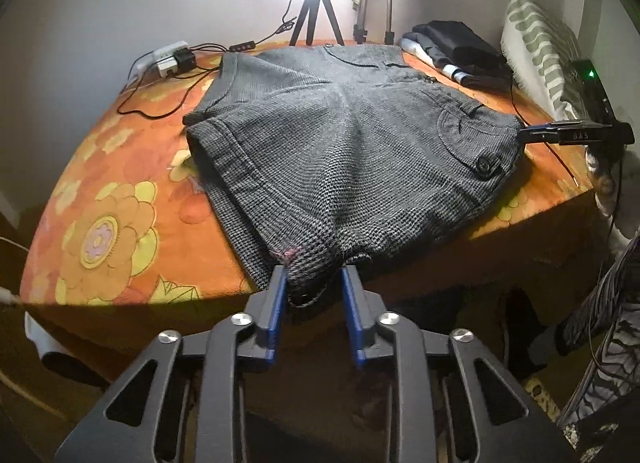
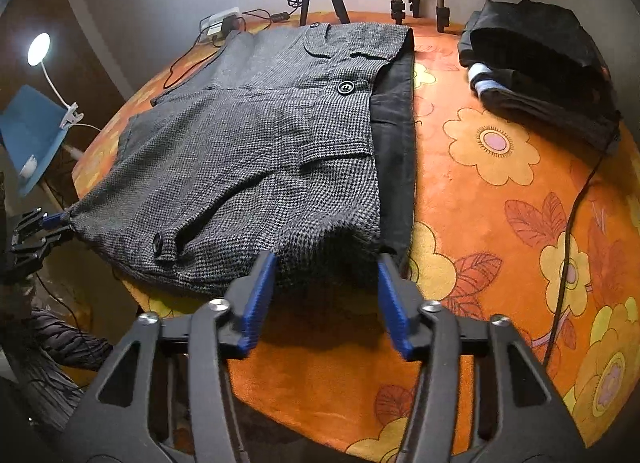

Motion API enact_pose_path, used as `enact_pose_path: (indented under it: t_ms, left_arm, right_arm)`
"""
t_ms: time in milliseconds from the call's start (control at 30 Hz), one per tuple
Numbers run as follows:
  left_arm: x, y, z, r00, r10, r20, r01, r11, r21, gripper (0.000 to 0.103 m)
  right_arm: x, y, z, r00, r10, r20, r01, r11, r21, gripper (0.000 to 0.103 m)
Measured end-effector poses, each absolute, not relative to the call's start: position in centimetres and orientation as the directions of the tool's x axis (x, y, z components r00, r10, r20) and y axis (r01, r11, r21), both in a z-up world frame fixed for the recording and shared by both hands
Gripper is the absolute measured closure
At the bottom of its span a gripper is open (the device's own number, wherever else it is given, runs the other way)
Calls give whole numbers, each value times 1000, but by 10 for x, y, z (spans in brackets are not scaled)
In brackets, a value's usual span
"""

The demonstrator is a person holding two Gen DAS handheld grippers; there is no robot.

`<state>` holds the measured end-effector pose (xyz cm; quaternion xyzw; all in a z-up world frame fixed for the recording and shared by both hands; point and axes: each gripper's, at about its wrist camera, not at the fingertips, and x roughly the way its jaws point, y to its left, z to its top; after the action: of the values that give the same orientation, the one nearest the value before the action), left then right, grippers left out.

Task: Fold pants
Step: 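Lower both grippers to the shorts' leg hem and close on it, then lift the hem with both grippers and fold it over toward the waistband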

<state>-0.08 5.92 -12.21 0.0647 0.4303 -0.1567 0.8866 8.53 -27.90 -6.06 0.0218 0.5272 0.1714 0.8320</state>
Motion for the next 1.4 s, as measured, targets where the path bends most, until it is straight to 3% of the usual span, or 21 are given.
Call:
enact_pose_path:
  t_ms: [200, 300, 667, 867, 967, 1067, 1100, 1133, 1167, 1400]
  left_arm:
    - [-5, 58, -119, 589, -232, -774, 349, 937, -16, 94]
    - [-7, 59, -118, 600, -227, -767, 345, 939, -8, 95]
    - [-7, 65, -103, 645, -232, -728, 321, 947, -18, 95]
    - [-12, 58, -103, 670, -167, -723, 339, 936, 99, 90]
    - [-15, 58, -100, 684, -139, -717, 338, 930, 142, 87]
    - [-24, 53, -95, 717, -102, -689, 356, 904, 237, 73]
    - [-26, 51, -93, 726, -104, -680, 366, 895, 255, 67]
    - [-30, 47, -92, 733, -103, -673, 386, 877, 286, 64]
    - [-32, 43, -91, 737, -98, -669, 400, 861, 314, 64]
    - [-33, 12, -116, 715, -76, -695, 538, 694, 478, 62]
  right_arm:
    - [84, -278, -56, 400, 297, -867, -265, 943, 201, 79]
    - [83, -282, -54, 416, 279, -866, -240, 952, 191, 94]
    - [79, -287, -39, 480, 256, -839, -227, 960, 163, 97]
    - [73, -283, -35, 504, 198, -841, -251, 965, 77, 96]
    - [67, -276, -33, 514, 175, -840, -287, 958, 24, 94]
    - [60, -269, -30, 526, 169, -833, -340, 940, -24, 76]
    - [57, -267, -28, 540, 164, -825, -352, 935, -45, 65]
    - [53, -264, -25, 548, 178, -817, -375, 926, -50, 55]
    - [51, -262, -24, 550, 187, -814, -390, 919, -51, 52]
    - [35, -238, -29, 540, 196, -818, -530, 835, -149, 48]
